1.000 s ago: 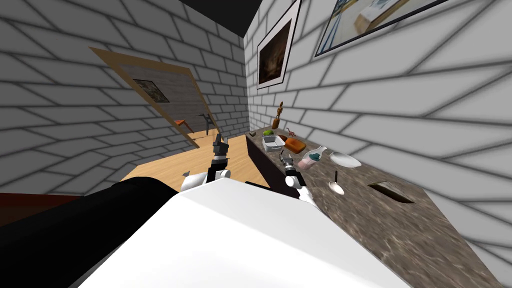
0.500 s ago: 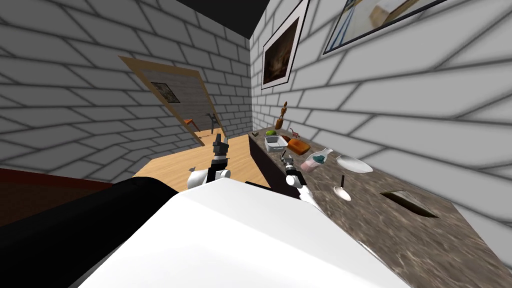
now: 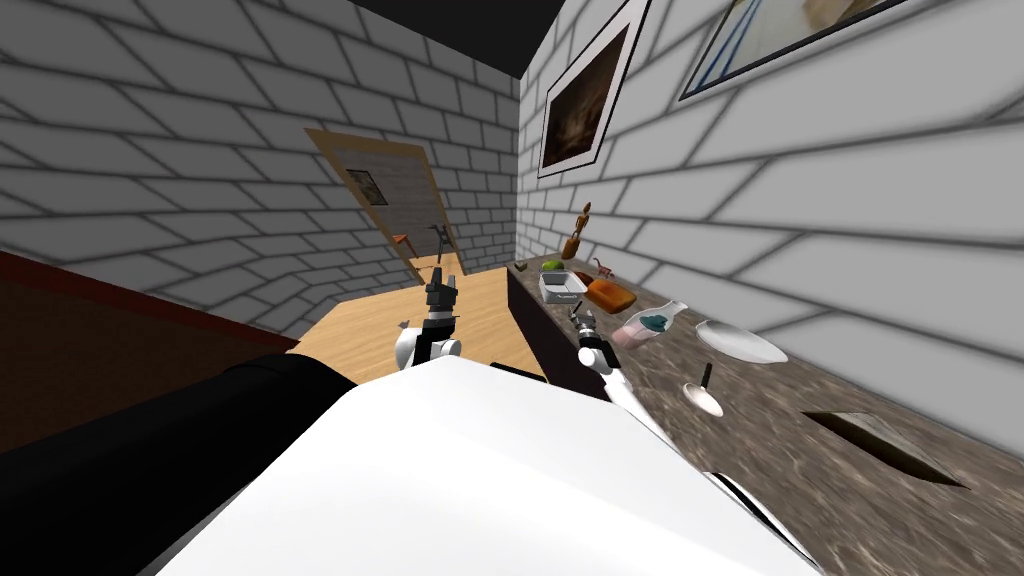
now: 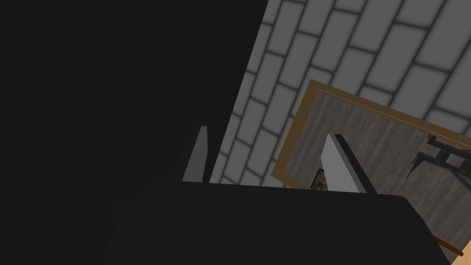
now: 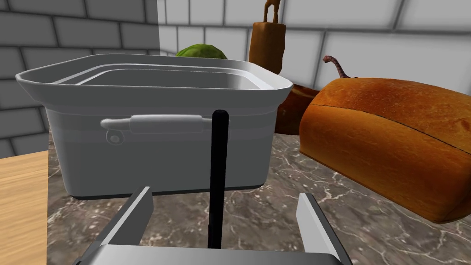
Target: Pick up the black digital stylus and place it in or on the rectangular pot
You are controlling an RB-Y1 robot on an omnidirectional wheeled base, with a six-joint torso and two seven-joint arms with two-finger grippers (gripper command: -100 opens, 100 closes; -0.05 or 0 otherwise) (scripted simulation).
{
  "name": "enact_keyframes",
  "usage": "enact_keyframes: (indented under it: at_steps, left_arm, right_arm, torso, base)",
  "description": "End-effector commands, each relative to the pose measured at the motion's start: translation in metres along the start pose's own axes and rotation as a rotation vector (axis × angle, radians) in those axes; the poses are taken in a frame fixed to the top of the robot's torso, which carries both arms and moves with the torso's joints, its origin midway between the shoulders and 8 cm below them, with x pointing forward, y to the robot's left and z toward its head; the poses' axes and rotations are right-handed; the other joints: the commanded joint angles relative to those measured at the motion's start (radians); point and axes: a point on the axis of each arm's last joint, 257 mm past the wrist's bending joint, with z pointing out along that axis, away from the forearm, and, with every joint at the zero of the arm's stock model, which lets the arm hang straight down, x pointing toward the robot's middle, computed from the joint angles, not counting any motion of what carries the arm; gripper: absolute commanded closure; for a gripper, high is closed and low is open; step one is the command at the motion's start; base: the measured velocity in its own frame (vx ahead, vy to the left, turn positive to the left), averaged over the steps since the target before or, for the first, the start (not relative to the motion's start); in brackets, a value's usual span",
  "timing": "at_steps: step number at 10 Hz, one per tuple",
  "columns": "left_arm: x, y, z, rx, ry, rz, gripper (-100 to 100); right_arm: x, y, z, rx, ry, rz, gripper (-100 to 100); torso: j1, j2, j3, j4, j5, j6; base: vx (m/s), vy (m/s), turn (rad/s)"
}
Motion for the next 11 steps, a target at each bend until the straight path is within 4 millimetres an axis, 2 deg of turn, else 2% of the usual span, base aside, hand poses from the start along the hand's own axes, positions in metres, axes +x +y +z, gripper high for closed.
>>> enact_keyframes:
  at_steps: [1, 7, 8, 9, 11]
  left_arm:
    - [0.000, 0.000, 0.000, 0.000, 0.000, 0.000, 0]
    - [0.000, 0.000, 0.000, 0.000, 0.000, 0.000, 0]
    - [0.000, 0.000, 0.000, 0.000, 0.000, 0.000, 0]
    - [0.000, 0.000, 0.000, 0.000, 0.000, 0.000, 0]
    - [0.000, 0.000, 0.000, 0.000, 0.000, 0.000, 0]
  right_arm:
    - [-0.003, 0.014, 0.001, -0.017, -0.003, -0.002, -100]
    - [0.005, 0.135, 0.015, -0.218, 0.005, 0.007, -100]
    - [0.002, 0.124, 0.012, -0.196, 0.004, 0.004, -100]
    - [0.003, 0.126, 0.012, -0.200, 0.005, 0.005, 100]
    - [0.003, 0.126, 0.012, -0.200, 0.006, 0.006, 100]
  torso:
    - [0.000, 0.000, 0.000, 0.000, 0.000, 0.000]
    - [0.001, 0.005, 0.003, 0.001, 0.000, 0.001]
    - [0.001, 0.005, 0.003, 0.001, 0.000, 0.000]
    - [-0.001, 0.001, 0.001, 0.000, 0.000, 0.001]
    - [-0.002, -0.003, -0.002, -0.001, 0.000, 0.001]
  base:
    - [-0.052, 0.006, 0.101]
    - [-0.106, 0.025, 0.317]
    - [-0.047, 0.011, 0.061]
    - [-0.009, 0.003, -0.014]
    - [0.000, 0.000, 0.000]
